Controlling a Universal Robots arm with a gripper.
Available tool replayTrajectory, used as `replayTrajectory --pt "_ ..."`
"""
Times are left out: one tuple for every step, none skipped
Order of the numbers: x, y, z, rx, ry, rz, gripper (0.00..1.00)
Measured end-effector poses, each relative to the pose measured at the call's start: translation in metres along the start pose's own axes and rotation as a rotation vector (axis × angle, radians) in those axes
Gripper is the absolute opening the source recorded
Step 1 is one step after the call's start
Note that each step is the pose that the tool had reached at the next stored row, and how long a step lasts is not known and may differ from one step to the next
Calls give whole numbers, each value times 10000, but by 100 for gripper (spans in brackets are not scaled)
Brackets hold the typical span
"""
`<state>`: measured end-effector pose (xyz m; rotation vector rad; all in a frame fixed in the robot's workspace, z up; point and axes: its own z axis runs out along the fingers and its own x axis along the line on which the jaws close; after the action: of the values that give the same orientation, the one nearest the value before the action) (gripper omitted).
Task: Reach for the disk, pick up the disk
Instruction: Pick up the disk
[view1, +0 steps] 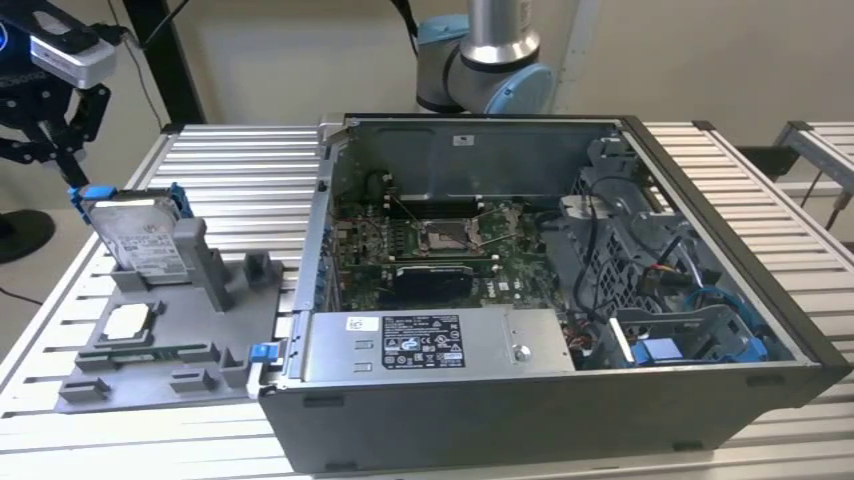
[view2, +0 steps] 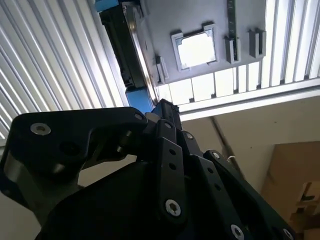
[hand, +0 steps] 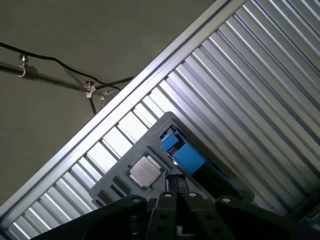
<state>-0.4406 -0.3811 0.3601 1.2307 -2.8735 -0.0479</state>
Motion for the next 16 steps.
replayTrajectory --pt "-1 1 0 1 5 -137 0" --pt "-2 1 0 2 10 -267 0" --pt "-3 2 0 3 16 -395 0" --pt "-3 3 0 5 21 -523 0" --pt "-4 3 1 7 26 -645 0" --pt "-5 5 1 8 32 -765 0" --pt "-6 5 0 10 38 -879 0" --pt "-6 6 1 12 43 -990 0" --pt "-6 6 0 13 49 -1105 0" --pt "-6 6 0 13 54 -1226 0" --pt "-7 6 1 14 57 -1342 0" --pt "-7 6 0 14 61 -1465 0" --pt "-7 7 0 15 65 -1570 0" --pt "-7 6 1 15 68 -1696 0" --pt "-7 6 0 15 73 -1812 0" --pt "-7 6 1 17 77 -1930 0"
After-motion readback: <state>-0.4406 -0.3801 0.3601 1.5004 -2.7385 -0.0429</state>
